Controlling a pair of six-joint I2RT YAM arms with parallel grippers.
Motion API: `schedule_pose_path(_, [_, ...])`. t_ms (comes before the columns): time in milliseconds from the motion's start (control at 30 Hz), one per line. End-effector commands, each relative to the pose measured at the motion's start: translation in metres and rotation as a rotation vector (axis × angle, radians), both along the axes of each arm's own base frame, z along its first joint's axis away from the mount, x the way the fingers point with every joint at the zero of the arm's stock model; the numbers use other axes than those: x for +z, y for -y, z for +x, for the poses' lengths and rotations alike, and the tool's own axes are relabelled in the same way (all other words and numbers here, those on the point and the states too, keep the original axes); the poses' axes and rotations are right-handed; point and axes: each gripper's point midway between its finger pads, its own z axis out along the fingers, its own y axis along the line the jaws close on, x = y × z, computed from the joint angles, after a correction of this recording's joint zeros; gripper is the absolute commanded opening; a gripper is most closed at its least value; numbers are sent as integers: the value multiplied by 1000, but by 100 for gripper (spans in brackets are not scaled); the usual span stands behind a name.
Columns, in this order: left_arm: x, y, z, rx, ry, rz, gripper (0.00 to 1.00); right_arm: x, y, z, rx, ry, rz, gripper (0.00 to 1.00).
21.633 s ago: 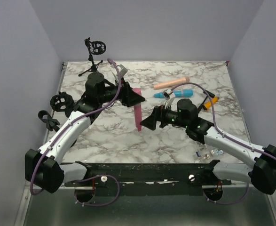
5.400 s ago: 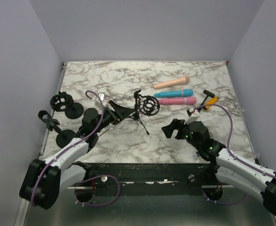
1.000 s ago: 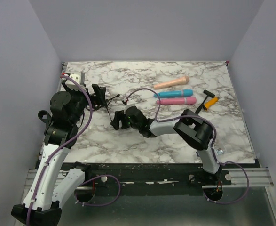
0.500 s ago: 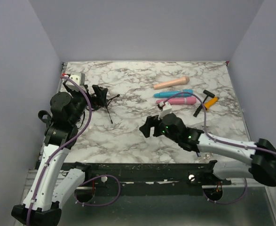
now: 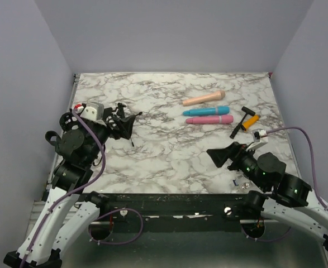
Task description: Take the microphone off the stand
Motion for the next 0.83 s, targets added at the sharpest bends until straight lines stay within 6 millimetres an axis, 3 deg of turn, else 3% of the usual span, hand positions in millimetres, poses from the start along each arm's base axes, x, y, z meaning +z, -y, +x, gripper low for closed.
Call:
schedule_pose_path(0, [13,3,-26,-45,89,-58,98,19,25,-8,-59,-26,17,100])
schedule_pose_path(233, [24,10,-94,-229,92,-248,98,85,63,-15,-111,75,-10,100])
schedule_pose_path(433, [58,-9,-143,-260,192,-336,98,113,82,-18,-145,113,-38,100])
schedule_pose_path(633, [81,-27,-171,-240,248,-359,99,146,92,-30,-106,171,5,100])
schedule_pose_path(800, [79,-31,-177,-239,253,-404,99,143,89,-32,-81,194,22,100])
